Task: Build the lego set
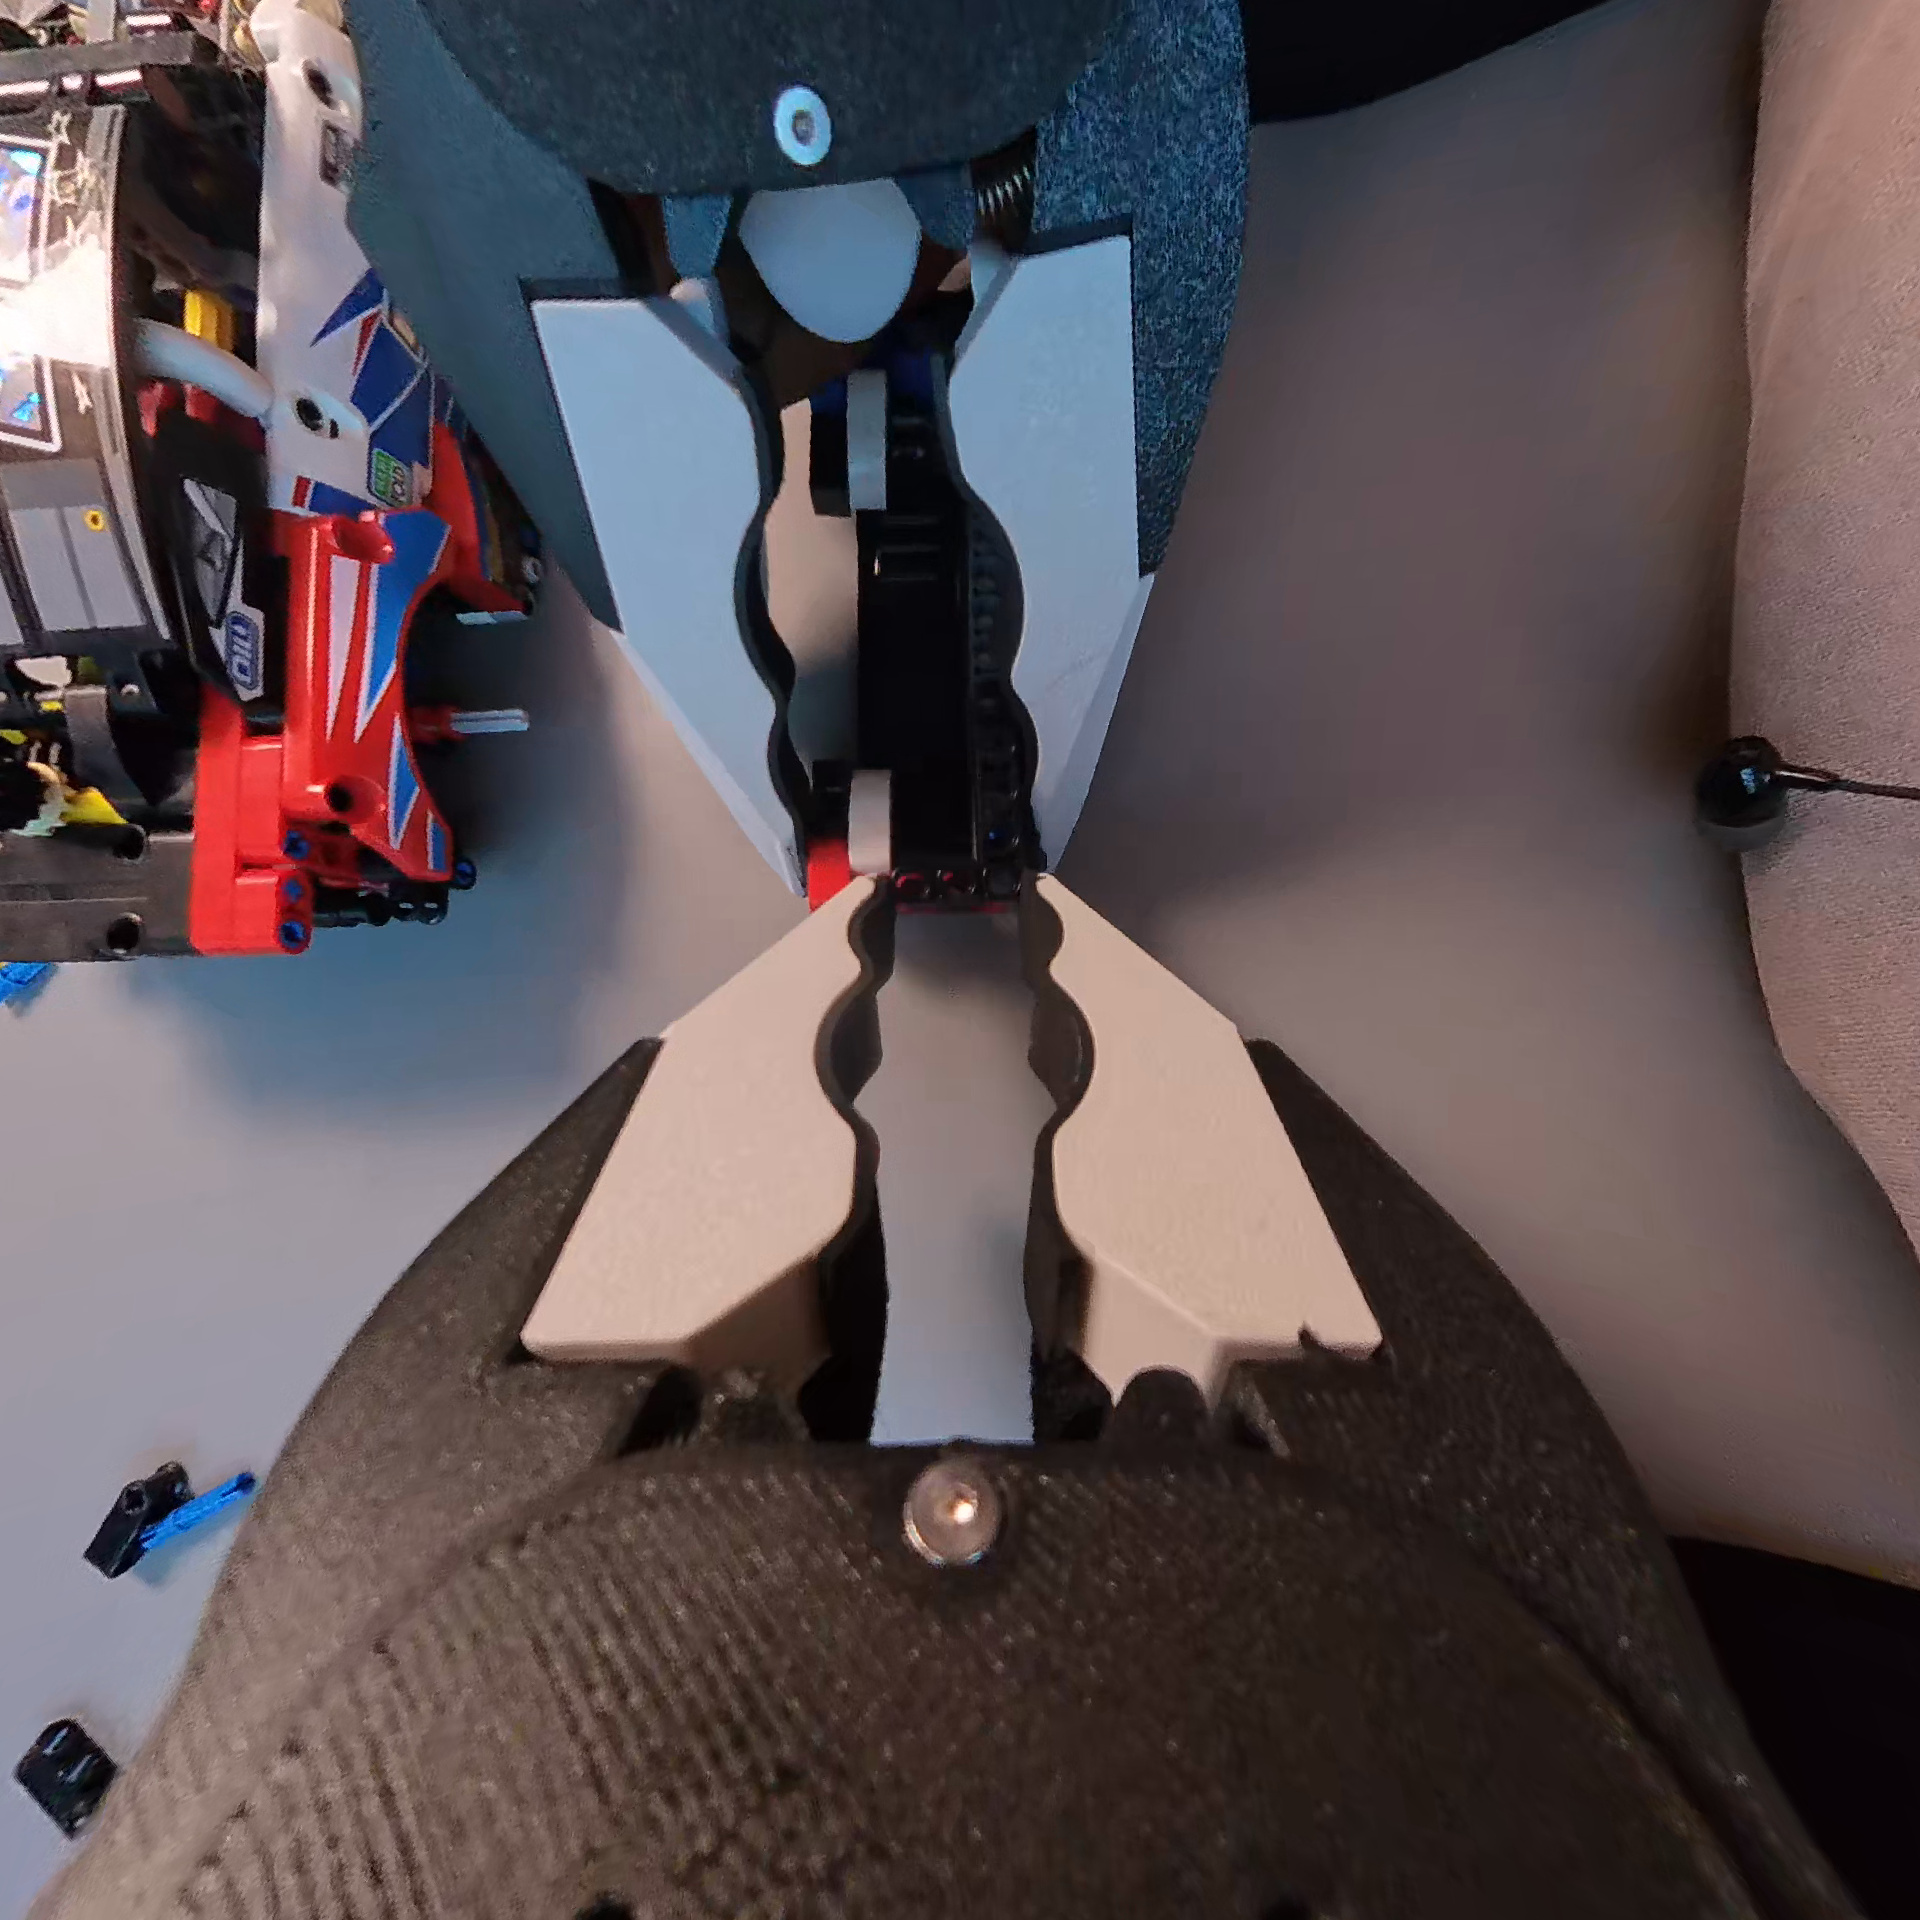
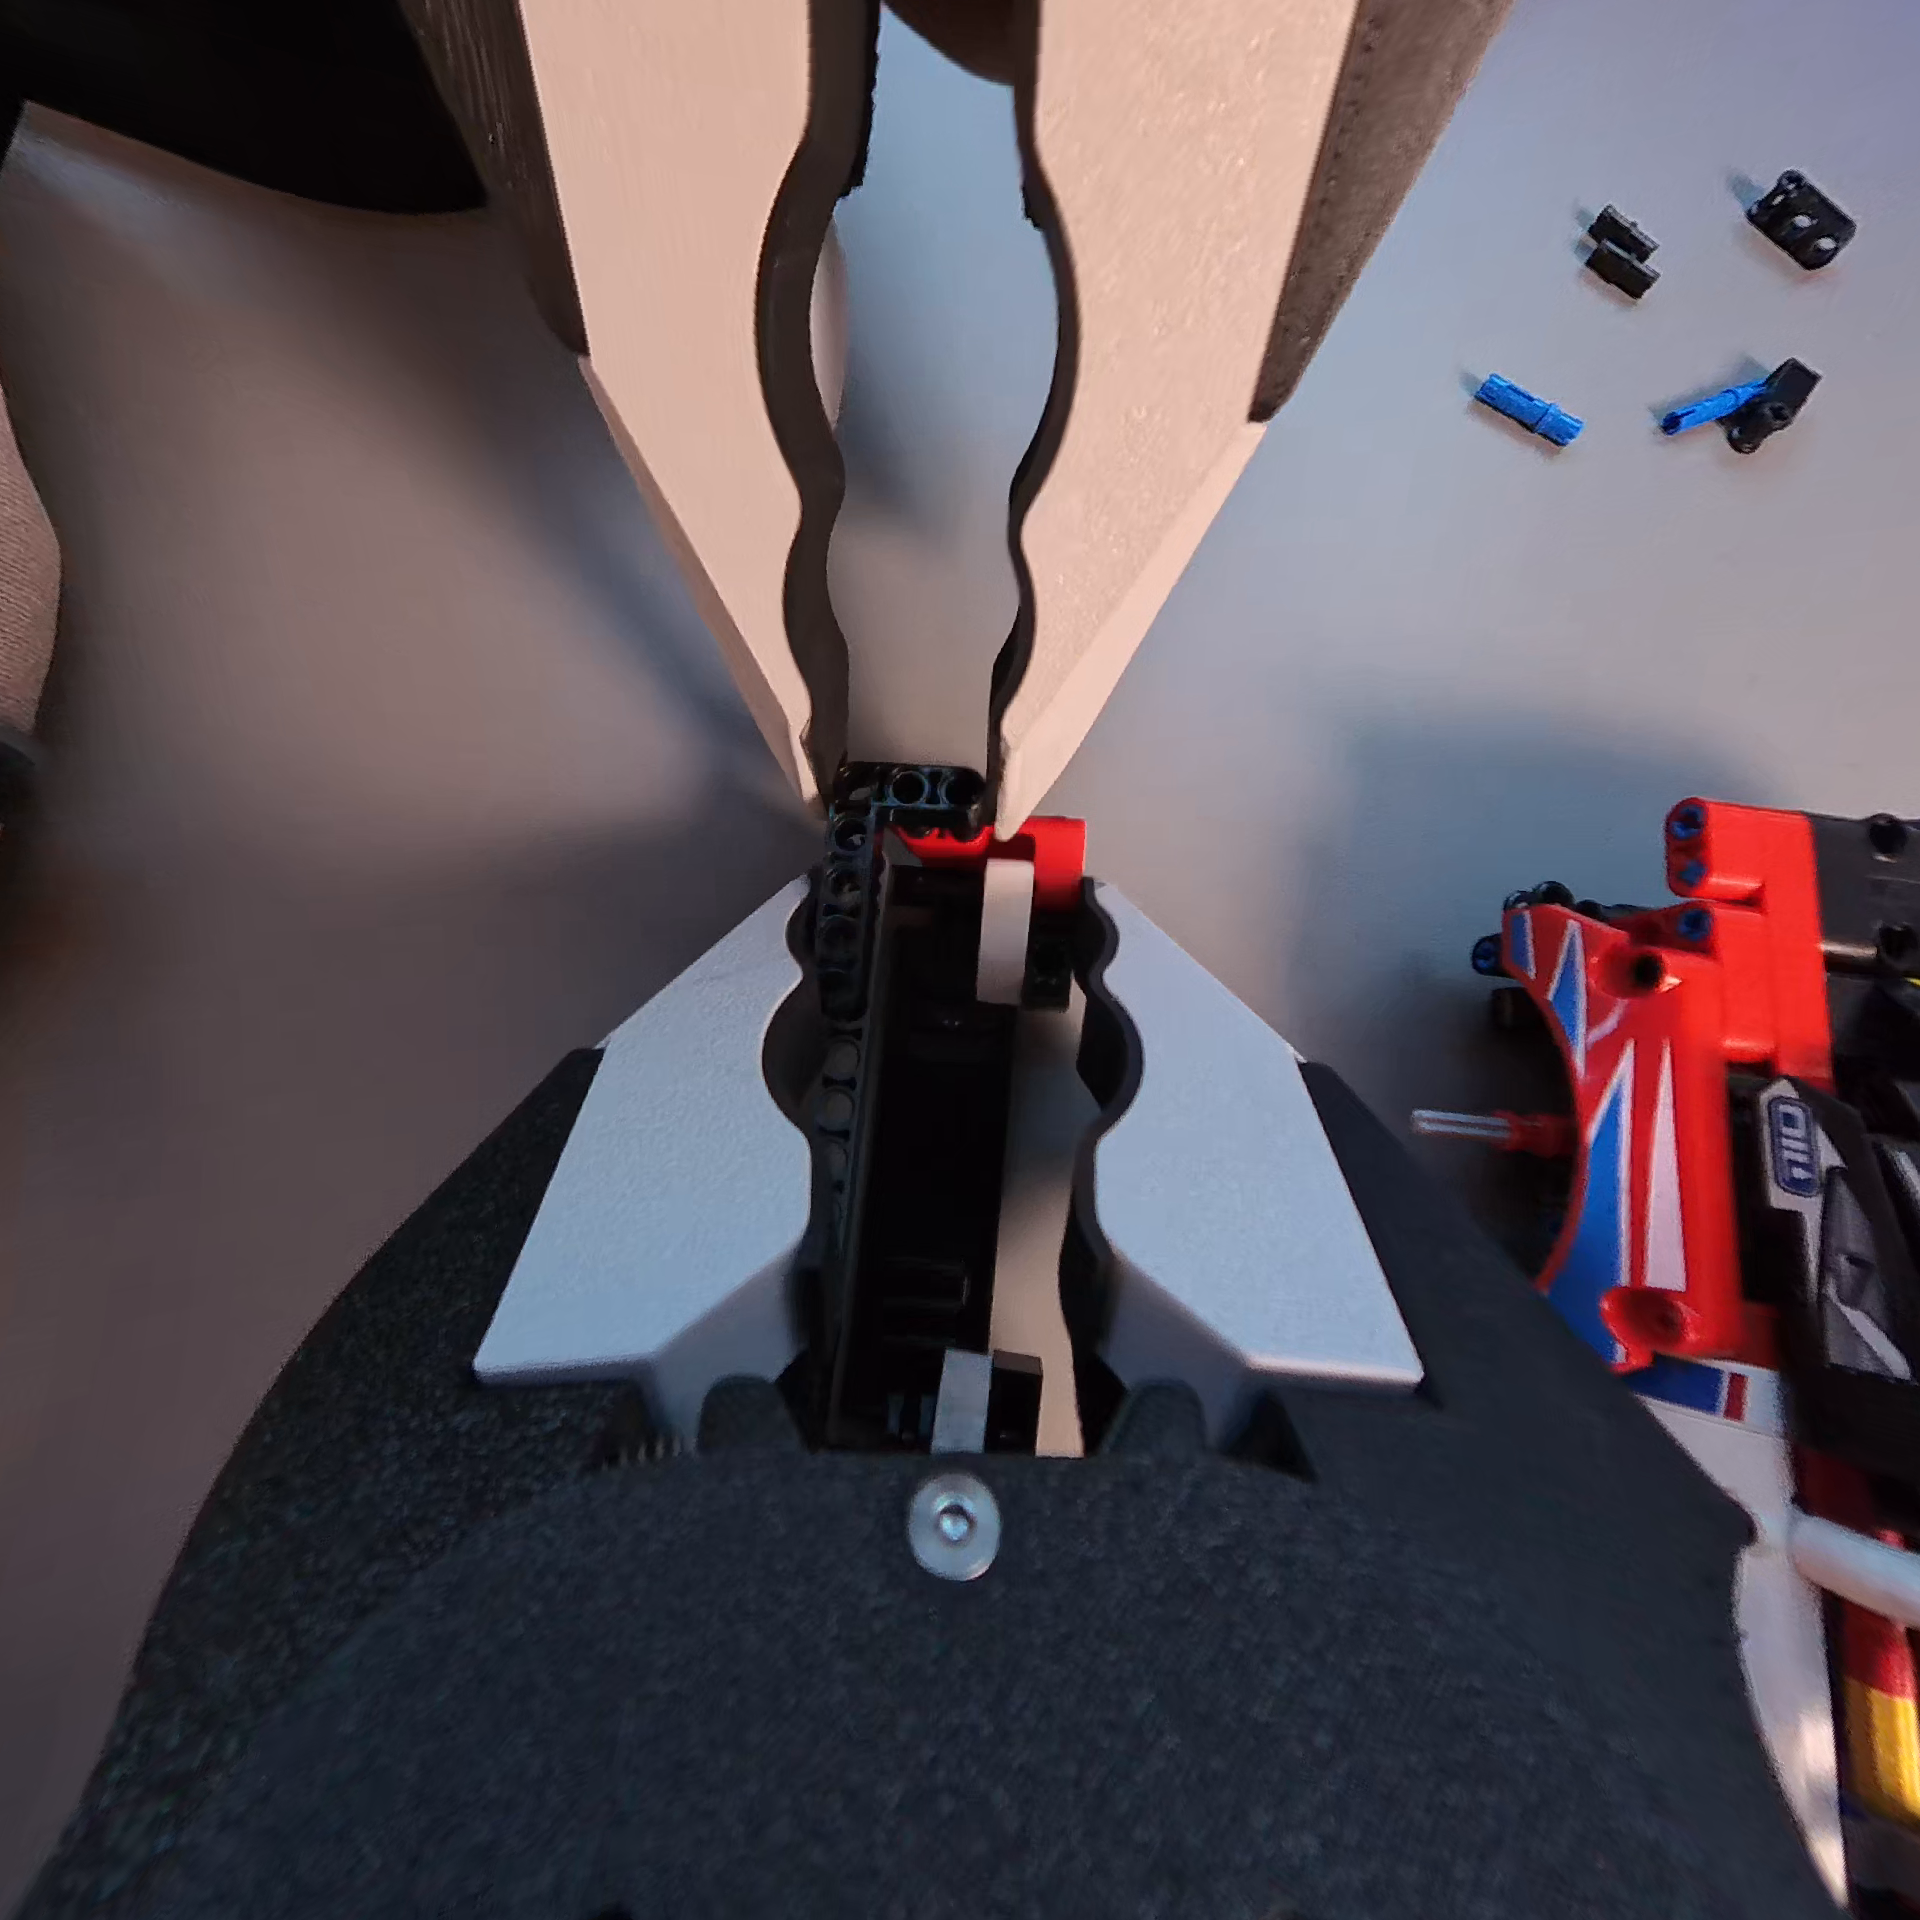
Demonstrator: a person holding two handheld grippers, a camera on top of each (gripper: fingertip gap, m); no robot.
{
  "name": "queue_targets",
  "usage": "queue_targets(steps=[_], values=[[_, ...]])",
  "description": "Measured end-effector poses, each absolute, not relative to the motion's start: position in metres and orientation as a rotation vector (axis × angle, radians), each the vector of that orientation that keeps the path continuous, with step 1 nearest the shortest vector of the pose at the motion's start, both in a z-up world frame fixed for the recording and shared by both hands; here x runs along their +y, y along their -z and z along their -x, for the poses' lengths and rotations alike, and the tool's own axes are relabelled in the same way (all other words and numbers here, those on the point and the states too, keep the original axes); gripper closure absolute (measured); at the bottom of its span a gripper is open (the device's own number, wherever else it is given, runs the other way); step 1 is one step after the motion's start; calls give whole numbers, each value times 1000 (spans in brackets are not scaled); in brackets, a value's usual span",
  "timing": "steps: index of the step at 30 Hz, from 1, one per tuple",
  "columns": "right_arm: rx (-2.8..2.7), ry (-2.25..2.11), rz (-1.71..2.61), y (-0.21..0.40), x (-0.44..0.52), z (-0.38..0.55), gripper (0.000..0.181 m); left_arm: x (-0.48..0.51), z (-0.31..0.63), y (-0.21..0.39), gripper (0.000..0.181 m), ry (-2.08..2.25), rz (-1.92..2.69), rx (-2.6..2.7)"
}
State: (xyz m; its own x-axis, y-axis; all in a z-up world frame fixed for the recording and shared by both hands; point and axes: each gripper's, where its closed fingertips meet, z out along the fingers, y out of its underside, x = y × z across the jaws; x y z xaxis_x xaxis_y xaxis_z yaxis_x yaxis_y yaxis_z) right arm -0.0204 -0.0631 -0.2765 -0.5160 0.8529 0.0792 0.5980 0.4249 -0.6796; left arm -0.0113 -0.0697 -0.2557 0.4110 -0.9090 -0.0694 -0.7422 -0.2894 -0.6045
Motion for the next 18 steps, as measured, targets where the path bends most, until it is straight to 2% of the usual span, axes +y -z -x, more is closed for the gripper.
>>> queue_targets(steps=[18], values=[[-2251, -866, 1131, 270, -68, 20, 135, -75, 11, 256, 159, 405, 2129, 1397]])
